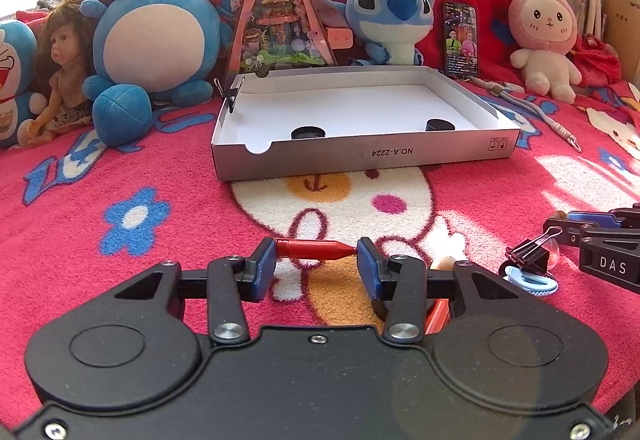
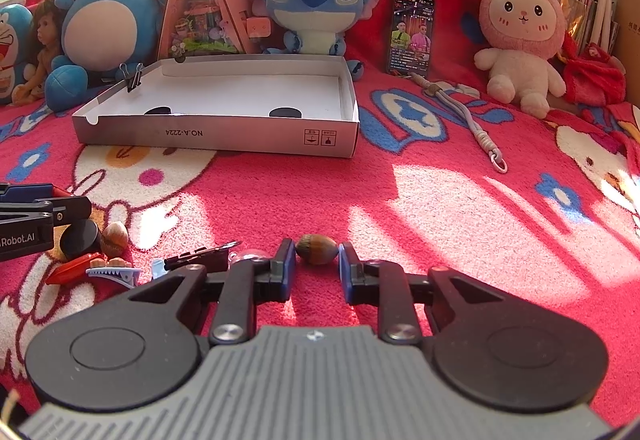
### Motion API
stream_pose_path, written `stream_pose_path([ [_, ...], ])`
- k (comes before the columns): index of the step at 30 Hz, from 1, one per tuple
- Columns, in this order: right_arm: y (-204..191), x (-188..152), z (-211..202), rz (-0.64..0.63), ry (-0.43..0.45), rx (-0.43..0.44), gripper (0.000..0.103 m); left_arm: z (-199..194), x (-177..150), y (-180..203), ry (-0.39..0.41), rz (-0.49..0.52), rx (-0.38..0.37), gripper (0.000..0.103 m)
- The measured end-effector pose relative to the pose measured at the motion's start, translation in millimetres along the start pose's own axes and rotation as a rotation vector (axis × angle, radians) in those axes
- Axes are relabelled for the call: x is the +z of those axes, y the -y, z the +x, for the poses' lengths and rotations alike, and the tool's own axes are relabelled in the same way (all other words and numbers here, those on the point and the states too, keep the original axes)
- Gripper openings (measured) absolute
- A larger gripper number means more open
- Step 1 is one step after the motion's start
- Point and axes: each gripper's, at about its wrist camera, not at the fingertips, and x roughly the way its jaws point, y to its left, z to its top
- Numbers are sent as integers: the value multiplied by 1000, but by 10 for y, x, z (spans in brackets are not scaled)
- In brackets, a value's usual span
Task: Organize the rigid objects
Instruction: 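Carry the crayon with the left tool while the right tool carries the acorn into the box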
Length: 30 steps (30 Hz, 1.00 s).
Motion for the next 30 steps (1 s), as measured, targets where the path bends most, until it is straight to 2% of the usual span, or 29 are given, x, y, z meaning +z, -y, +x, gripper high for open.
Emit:
stream_pose_path([
  [6,23,143,27,27,13,25,29,-6,218,-47,29,3,-11,42],
  [12,1,413,102,18,45,48,29,103,555,-154,25,-39,-49,42],
  [15,14,597,207,25,46,61,29,235,761,-233,1,-68,-76,42],
  [21,41,966,530,41,8,75,29,670,1168,-307,-68,-87,-65,42],
  [24,14,1169,748,13,-39,90,29,970,1333,-302,-131,-81,-79,42],
  [26,4,1295,910,12,-79,77,29,1177,1422,-288,-177,-68,-49,42],
  [30,34,1506,1209,43,-150,91,29,1480,1529,-319,-230,-123,-24,42],
])
